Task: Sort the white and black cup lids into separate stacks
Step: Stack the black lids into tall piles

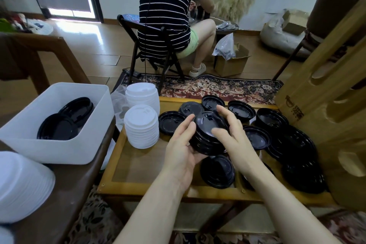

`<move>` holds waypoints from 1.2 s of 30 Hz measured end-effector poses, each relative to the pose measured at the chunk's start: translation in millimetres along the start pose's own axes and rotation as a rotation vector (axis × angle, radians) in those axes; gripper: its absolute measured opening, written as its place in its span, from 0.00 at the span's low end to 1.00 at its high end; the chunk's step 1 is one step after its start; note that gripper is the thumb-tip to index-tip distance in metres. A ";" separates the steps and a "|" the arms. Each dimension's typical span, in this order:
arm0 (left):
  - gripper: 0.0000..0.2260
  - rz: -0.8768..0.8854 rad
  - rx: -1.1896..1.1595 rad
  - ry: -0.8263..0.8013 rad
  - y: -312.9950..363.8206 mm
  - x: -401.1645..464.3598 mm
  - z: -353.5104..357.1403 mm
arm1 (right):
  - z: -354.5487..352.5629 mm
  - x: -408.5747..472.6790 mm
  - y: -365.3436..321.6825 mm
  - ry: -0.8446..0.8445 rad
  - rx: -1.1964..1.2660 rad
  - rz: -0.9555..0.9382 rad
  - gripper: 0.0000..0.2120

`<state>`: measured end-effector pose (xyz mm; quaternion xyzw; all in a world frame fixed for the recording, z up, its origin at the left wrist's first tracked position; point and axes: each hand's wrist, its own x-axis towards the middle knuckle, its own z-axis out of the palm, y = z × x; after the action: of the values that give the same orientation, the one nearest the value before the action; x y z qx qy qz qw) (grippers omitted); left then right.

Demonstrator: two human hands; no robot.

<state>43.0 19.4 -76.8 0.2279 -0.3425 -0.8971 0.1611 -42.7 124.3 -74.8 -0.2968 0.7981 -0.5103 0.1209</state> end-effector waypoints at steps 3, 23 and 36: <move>0.14 -0.002 0.002 0.036 4.4 3.4 -5.1 | -9.9 -1.5 1.6 -0.148 0.047 0.003 0.32; 0.20 0.027 0.089 -0.020 9.5 9.3 -13.6 | -3.2 1.5 0.1 -0.058 0.389 0.220 0.24; 0.15 0.010 0.207 0.062 8.0 10.2 -14.2 | -4.1 2.8 4.4 -0.125 0.467 0.290 0.11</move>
<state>42.8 1.5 -83.7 0.2694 -0.4292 -0.8486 0.1518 -48.5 127.0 -76.5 -0.1744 0.6840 -0.6384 0.3069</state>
